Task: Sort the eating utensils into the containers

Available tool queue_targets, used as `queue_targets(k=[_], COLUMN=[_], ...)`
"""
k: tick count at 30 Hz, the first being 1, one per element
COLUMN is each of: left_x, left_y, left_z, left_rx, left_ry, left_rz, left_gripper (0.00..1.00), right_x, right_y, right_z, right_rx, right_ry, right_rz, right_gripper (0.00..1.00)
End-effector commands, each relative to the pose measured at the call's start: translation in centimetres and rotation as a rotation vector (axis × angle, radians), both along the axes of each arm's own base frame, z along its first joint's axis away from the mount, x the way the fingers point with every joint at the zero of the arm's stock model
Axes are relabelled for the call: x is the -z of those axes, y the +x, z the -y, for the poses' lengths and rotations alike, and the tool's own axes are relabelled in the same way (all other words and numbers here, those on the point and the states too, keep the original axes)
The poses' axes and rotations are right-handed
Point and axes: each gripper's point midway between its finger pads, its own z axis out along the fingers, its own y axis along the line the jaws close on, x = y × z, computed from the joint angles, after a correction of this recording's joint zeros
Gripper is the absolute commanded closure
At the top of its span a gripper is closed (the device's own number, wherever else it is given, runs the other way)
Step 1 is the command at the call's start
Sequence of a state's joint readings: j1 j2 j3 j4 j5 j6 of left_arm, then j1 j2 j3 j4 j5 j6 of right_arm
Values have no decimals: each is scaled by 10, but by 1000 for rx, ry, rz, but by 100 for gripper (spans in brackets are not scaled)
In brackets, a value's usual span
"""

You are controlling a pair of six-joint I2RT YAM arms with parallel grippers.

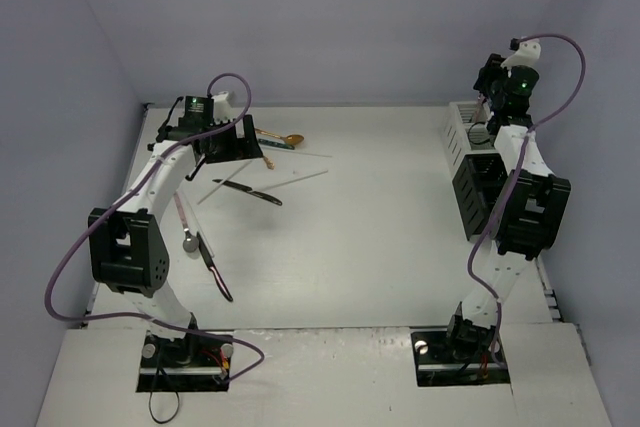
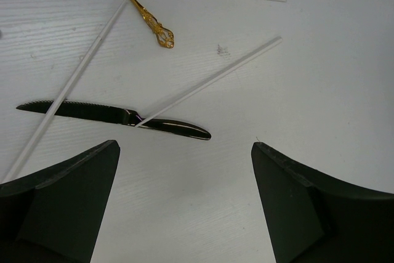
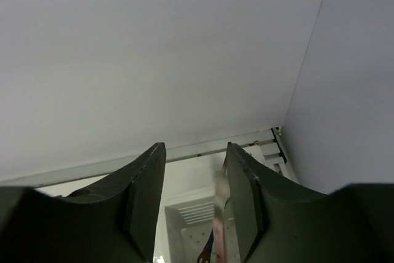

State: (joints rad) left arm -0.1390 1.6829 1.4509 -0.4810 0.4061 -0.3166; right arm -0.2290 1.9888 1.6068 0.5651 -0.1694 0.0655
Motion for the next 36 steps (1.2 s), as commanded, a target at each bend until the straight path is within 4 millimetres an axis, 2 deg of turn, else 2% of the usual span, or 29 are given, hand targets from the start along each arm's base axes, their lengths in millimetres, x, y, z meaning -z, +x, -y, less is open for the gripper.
queue_targets(k=[1,6,10,13,14,15,16,19,20,21,22,23,25,26,27,29,32,36], left_x=[-33,-33,-31,-31,-30,-29,-28,-13,-17,-13,-3,-6,4,6,0,-5,-6,-9], left_y=[21,29,42,54,60,64,67,87,93,99,105,111,124,133,146,161,172,183], left_z=[-4,-17,-32,-36,-38,-39,-42,-50,-52,-52,-52,-49,-49,-38,-38,-43,-54,-78], left_rx=[-23,-98,-226,-271,-288,-300,-316,-380,-406,-421,-427,-430,-425,-384,-375,-361,-312,-278], left_ry=[17,60,116,140,149,160,176,216,214,208,200,175,120,44,-18,-109,-160,-207], left_rz=[115,112,101,98,102,105,107,92,103,98,81,86,79,107,164,237,265,299], left_gripper=[13,13,13,15,16,17,18,24,27,31,35,39,45,46,46,46,46,48], right_x=[-79,-98,-113,-109,-113,-105,-111,-98,-102,-102,-100,-99,-99,-96,-95,-94,-93,-86], right_y=[-10,-26,-47,-60,-68,-71,-75,-91,-95,-100,-103,-107,-114,-115,-117,-121,-126,-130], right_z=[-13,-29,-50,-72,-78,-87,-92,-114,-121,-126,-131,-134,-140,-141,-142,-145,-147,-153], right_rx=[-61,-118,-172,-215,-227,-249,-259,-302,-314,-325,-335,-344,-357,-361,-366,-379,-394,-426], right_ry=[-27,-36,-73,-96,-116,-121,-129,-143,-152,-155,-154,-152,-144,-140,-134,-132,-143,-144], right_rz=[198,204,180,148,151,134,143,113,121,121,116,114,109,103,97,87,81,67], right_gripper=[53,52,52,52,52,52,52,52,52,51,51,51,51,51,51,51,51,50])
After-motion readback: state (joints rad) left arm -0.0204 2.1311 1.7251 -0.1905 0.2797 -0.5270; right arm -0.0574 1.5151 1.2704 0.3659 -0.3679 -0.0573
